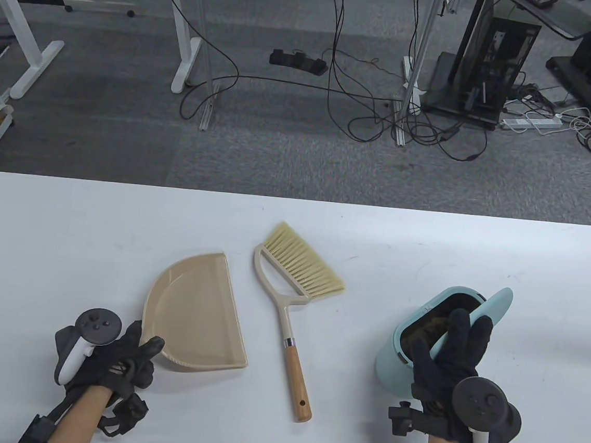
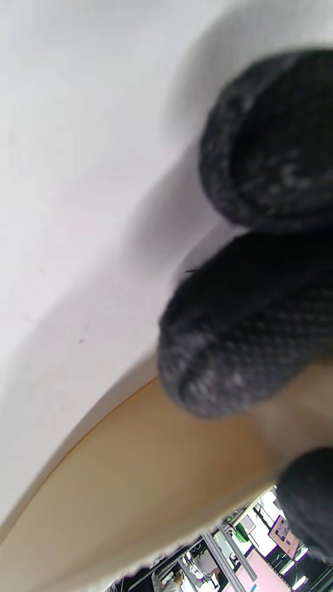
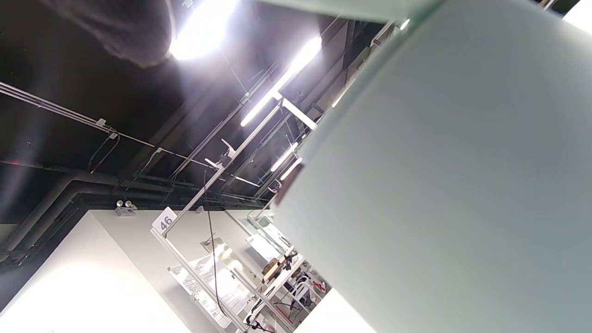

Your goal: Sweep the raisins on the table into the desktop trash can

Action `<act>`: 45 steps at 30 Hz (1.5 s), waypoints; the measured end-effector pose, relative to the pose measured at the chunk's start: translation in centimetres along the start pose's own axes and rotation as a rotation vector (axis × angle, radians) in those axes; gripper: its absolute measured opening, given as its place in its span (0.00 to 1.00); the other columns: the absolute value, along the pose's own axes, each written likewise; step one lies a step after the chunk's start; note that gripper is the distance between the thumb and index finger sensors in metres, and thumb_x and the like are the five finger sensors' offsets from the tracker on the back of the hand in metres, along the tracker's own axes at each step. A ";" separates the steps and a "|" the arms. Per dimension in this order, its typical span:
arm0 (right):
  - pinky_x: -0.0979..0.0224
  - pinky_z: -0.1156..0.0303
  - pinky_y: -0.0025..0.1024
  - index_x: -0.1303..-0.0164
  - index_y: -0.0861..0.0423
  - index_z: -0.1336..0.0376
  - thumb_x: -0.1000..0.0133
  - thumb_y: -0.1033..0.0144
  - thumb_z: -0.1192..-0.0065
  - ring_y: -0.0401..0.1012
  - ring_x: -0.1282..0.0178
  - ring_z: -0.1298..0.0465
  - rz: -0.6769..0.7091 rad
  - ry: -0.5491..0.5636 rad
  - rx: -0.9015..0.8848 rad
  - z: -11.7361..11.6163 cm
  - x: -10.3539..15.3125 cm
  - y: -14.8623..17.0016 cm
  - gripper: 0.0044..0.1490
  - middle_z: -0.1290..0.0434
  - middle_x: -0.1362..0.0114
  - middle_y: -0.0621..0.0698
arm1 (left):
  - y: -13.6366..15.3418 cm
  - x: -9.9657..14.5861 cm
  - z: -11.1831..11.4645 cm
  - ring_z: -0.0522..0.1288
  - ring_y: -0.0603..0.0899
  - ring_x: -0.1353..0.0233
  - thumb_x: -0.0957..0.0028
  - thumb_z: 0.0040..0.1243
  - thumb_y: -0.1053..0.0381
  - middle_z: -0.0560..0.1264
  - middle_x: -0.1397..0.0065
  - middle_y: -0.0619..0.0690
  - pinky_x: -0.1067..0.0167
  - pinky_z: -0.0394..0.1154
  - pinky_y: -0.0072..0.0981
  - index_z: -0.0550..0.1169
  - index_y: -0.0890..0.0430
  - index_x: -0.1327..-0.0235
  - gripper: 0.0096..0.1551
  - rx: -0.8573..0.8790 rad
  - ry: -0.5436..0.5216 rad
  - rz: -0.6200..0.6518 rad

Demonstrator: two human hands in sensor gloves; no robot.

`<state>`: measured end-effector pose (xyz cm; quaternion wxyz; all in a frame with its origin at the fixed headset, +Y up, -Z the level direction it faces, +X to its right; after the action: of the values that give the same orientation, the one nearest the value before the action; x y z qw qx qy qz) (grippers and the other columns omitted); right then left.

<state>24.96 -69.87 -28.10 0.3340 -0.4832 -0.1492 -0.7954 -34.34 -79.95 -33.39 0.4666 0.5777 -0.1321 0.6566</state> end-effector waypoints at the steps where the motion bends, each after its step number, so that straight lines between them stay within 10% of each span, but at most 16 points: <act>1: 0.24 0.57 0.68 0.17 0.36 0.69 0.40 0.36 0.48 0.65 0.17 0.66 0.002 0.003 -0.002 0.0 0.0 0.0 0.50 0.75 0.16 0.60 | 0.0 0.2 0.0 0.87 0.43 0.64 0.44 0.48 0.30 0.81 0.46 0.53 0.64 0.84 0.39 0.54 0.57 0.20 0.48 -0.020 -0.014 -0.006; 6: 0.24 0.58 0.68 0.17 0.36 0.69 0.40 0.36 0.48 0.65 0.17 0.67 0.003 0.010 -0.028 0.0 0.1 0.1 0.51 0.75 0.16 0.60 | -1.1 2.1 -0.7 0.82 0.57 0.40 0.47 0.49 0.26 0.65 0.26 0.66 0.45 0.77 0.55 0.47 0.58 0.21 0.56 -0.058 -0.191 0.122; 14: 0.25 0.68 0.69 0.18 0.40 0.78 0.44 0.25 0.54 0.63 0.16 0.70 -0.008 0.122 -0.043 2.6 0.4 0.4 0.60 0.76 0.15 0.59 | -5.5 7.2 -2.2 0.51 0.68 0.15 0.48 0.52 0.25 0.38 0.16 0.62 0.28 0.54 0.72 0.39 0.52 0.21 0.59 -0.424 -0.418 0.545; 20: 0.27 0.73 0.69 0.17 0.47 0.77 0.44 0.22 0.56 0.63 0.17 0.72 -0.171 0.125 -0.155 3.8 -0.6 2.2 0.64 0.75 0.14 0.60 | -7.8 9.0 1.6 0.41 0.68 0.12 0.49 0.50 0.22 0.33 0.14 0.58 0.27 0.49 0.75 0.38 0.46 0.19 0.59 -0.759 -0.398 0.710; 26: 0.29 0.73 0.70 0.15 0.48 0.74 0.44 0.21 0.59 0.65 0.17 0.66 -0.225 0.021 -0.199 0.4 -2.0 2.3 0.63 0.68 0.13 0.63 | -7.9 7.9 3.6 0.37 0.67 0.12 0.49 0.51 0.23 0.31 0.15 0.57 0.26 0.46 0.76 0.38 0.45 0.19 0.58 -0.810 -0.321 0.749; 45: 0.24 0.66 0.68 0.12 0.44 0.56 0.41 0.29 0.52 0.54 0.12 0.67 -0.311 -0.126 0.422 -4.5 -4.3 1.0 0.51 0.60 0.09 0.52 | -7.0 8.2 4.8 0.36 0.66 0.13 0.48 0.51 0.25 0.31 0.15 0.55 0.27 0.46 0.75 0.38 0.44 0.20 0.56 -0.866 -0.268 0.767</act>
<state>23.92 -71.45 -34.18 0.2914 -0.4227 -0.4047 -0.7568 -25.05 -75.91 -27.32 0.3685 0.3235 -0.6451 0.5860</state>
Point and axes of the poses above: the tracker on the back of each hand, its own y axis roughly to the little-finger side, its own x axis roughly from the fingertips to the wrist, z = x × y, the point moved 3 cm from there along -x, roughly from the wrist to the fingertips
